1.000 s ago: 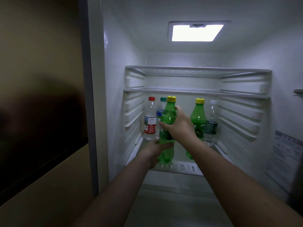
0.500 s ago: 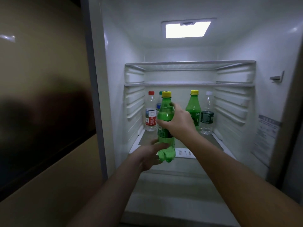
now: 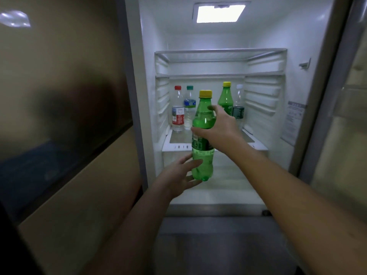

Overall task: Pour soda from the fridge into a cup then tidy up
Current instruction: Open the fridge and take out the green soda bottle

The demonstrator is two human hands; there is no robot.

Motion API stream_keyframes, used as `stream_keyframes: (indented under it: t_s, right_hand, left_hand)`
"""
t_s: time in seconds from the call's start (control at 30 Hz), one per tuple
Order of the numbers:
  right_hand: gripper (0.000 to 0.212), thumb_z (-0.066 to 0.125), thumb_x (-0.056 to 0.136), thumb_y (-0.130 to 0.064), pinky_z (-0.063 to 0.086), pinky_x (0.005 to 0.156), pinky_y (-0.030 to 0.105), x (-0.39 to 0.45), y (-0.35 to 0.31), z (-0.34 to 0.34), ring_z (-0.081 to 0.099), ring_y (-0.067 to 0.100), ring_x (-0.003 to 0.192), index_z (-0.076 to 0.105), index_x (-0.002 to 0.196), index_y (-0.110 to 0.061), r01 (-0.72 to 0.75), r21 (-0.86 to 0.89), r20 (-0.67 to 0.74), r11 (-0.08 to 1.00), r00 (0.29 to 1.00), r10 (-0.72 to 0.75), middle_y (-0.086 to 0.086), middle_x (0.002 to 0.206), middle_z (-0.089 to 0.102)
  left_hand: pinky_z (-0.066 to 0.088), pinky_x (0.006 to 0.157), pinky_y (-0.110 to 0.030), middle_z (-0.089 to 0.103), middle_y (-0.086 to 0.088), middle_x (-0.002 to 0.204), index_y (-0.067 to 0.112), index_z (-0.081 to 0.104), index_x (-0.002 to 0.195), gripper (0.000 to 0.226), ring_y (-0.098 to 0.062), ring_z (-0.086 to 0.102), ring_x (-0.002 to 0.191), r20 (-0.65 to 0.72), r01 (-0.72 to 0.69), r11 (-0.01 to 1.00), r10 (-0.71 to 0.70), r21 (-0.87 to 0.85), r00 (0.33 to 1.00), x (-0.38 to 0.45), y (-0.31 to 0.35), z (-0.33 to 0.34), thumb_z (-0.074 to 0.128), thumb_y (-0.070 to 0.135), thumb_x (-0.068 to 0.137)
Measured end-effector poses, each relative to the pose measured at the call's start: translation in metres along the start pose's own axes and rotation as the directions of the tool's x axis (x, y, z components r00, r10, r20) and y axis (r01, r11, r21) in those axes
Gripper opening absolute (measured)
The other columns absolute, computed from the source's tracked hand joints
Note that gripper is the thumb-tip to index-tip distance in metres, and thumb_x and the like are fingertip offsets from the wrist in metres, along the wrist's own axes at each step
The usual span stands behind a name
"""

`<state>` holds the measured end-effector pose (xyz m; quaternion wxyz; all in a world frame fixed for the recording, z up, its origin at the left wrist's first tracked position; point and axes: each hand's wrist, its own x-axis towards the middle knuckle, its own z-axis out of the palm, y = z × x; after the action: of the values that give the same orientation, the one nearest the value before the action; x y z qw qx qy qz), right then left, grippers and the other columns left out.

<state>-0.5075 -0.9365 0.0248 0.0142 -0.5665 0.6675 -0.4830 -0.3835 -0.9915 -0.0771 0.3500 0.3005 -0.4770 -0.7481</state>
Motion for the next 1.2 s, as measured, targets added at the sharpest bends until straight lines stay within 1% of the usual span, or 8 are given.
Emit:
stream_keyframes:
  t_s: [0.07,0.2,0.33,0.43,0.73,0.87,1.1,1.2]
  right_hand:
    - [0.079,0.08,0.072,-0.039,0.049,0.079,0.026,-0.022,-0.006,-0.004,0.054,0.012,0.096,0.04,0.137,-0.022,-0.024,-0.011,0.001,1.0,1.0,0.024,0.002,0.121,0.06]
    - [0.075,0.079,0.074,-0.037,0.037,0.061,0.012,-0.067,-0.018,-0.014,0.048,0.006,0.091,0.04,0.136,-0.023,-0.064,-0.05,-0.003,0.997,0.998,0.064,-0.001,0.122,0.06]
    - [0.075,0.079,0.073,-0.04,0.047,0.078,0.024,-0.105,-0.026,-0.029,0.057,0.011,0.096,0.042,0.136,-0.023,-0.065,-0.076,-0.043,0.995,0.997,0.062,-0.001,0.118,0.062]
    - [0.072,0.079,0.073,-0.039,0.05,0.081,0.026,-0.129,-0.033,-0.047,0.059,0.007,0.094,0.043,0.134,-0.025,-0.041,-0.07,-0.04,0.997,0.998,0.038,-0.007,0.111,0.063]
    - [0.065,0.082,0.069,-0.04,0.043,0.069,0.01,-0.198,-0.037,-0.102,0.059,0.0,0.088,0.049,0.125,-0.032,-0.041,-0.031,-0.074,0.999,0.996,0.039,-0.017,0.099,0.061]
    - [0.063,0.081,0.068,-0.044,0.049,0.073,0.021,-0.232,-0.035,-0.127,0.061,0.001,0.087,0.05,0.121,-0.033,-0.051,-0.034,-0.093,0.998,0.995,0.047,-0.019,0.094,0.062]
    - [0.073,0.082,0.066,-0.044,0.052,0.084,0.029,-0.306,-0.043,-0.175,0.063,0.007,0.094,0.048,0.13,-0.033,-0.038,-0.029,-0.058,0.999,0.998,0.036,-0.013,0.105,0.066]
    - [0.071,0.082,0.065,-0.045,0.052,0.084,0.03,-0.337,-0.05,-0.195,0.063,0.008,0.094,0.05,0.126,-0.032,-0.033,-0.034,-0.053,0.999,0.998,0.031,-0.014,0.104,0.065]
  left_hand:
    - [0.054,0.092,-0.046,0.07,-0.012,0.111,0.02,0.059,0.128,0.044,-0.034,0.066,0.103,0.03,0.025,1.0,-0.026,0.01,0.999,-0.021,-0.007,-0.003,0.068,0.009,0.087]
    - [0.056,0.087,-0.043,0.072,-0.009,0.11,0.022,0.06,0.129,0.044,-0.031,0.069,0.098,0.082,0.053,0.997,-0.057,0.057,0.995,-0.056,-0.022,-0.001,0.069,0.011,0.087]
    - [0.058,0.083,-0.043,0.075,-0.006,0.101,0.021,0.058,0.131,0.048,-0.029,0.072,0.091,0.135,0.068,0.996,-0.075,0.053,0.988,-0.088,-0.035,0.013,0.07,0.011,0.085]
    - [0.058,0.082,-0.043,0.075,-0.006,0.104,0.021,0.052,0.137,0.06,-0.026,0.072,0.094,0.159,0.086,0.995,-0.092,0.043,0.983,-0.109,-0.044,0.022,0.074,0.011,0.083]
    - [0.056,0.087,-0.047,0.073,-0.008,0.108,0.024,0.054,0.134,0.059,-0.03,0.07,0.098,0.212,0.078,0.995,-0.091,0.068,0.973,-0.179,-0.072,0.061,0.075,0.013,0.08]
    - [0.057,0.085,-0.046,0.074,-0.009,0.105,0.024,0.057,0.13,0.048,-0.028,0.071,0.098,0.205,0.045,0.995,-0.062,0.09,0.977,-0.214,-0.088,0.079,0.071,0.019,0.085]
    - [0.059,0.081,-0.044,0.071,-0.011,0.113,0.021,0.054,0.134,0.046,-0.029,0.07,0.1,0.188,0.024,0.996,-0.041,0.087,0.981,-0.295,-0.125,0.117,0.065,0.024,0.09]
    - [0.059,0.078,-0.042,0.069,-0.01,0.118,0.018,0.054,0.135,0.044,-0.029,0.069,0.101,0.18,0.007,0.997,-0.021,0.08,0.984,-0.334,-0.139,0.133,0.062,0.025,0.092]
